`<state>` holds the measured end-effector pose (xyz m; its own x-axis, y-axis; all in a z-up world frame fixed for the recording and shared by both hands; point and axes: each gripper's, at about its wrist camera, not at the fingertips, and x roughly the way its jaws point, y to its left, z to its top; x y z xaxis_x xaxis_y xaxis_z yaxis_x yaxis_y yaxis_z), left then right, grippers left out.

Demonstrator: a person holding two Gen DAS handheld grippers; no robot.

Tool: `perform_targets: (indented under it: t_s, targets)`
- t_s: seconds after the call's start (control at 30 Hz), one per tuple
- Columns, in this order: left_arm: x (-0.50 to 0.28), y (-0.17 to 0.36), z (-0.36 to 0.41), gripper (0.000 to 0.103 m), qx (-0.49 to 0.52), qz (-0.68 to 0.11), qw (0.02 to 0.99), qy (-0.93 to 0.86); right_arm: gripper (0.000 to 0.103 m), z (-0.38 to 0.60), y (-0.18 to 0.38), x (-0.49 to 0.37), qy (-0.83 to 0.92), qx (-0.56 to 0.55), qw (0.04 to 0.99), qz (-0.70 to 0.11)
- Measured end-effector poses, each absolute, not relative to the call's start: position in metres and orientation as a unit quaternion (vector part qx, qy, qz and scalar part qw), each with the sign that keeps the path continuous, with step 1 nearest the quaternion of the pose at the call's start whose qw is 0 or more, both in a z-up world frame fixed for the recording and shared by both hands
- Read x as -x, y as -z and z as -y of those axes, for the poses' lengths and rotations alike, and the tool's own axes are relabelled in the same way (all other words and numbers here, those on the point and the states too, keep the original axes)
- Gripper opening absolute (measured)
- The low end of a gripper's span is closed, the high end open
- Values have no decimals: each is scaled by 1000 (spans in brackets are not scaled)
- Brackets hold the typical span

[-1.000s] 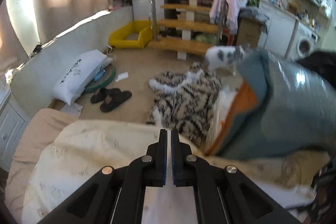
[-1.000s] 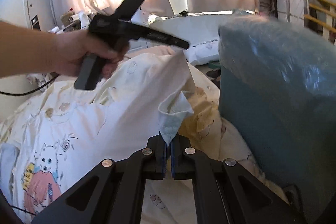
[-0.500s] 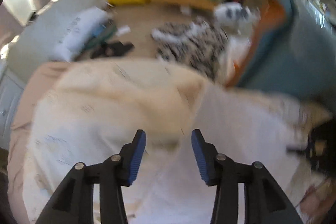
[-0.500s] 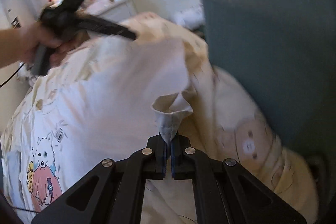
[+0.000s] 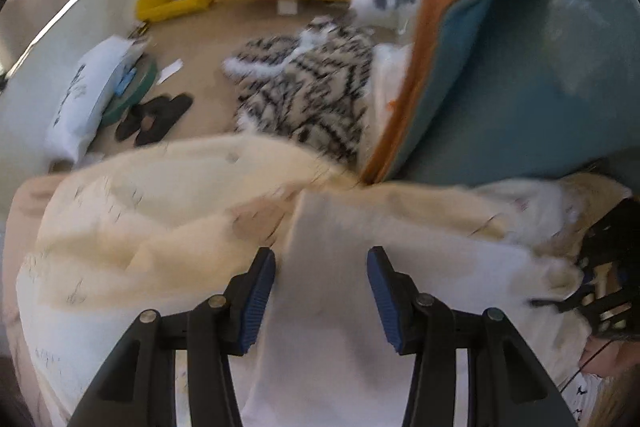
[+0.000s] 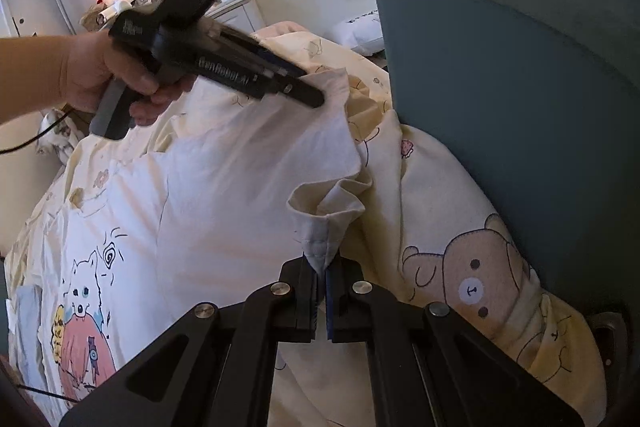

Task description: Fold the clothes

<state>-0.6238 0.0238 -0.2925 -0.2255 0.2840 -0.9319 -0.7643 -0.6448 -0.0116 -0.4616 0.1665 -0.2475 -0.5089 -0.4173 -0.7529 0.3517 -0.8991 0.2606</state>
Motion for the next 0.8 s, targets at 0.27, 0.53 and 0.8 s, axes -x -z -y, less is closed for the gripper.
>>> perform_targets:
  t_s: [0.27, 0.53, 0.8]
  targets:
    - [612, 273, -16, 0, 493, -273, 350, -749, 2, -173, 244, 456, 869, -442, 218, 45]
    - [590, 246, 0, 0, 472, -286, 325, -768, 2, -173, 230, 445, 874, -426, 230, 34]
    - [575, 228, 17, 0, 459, -279, 318, -782, 2, -170, 218, 435, 879, -406, 249, 26]
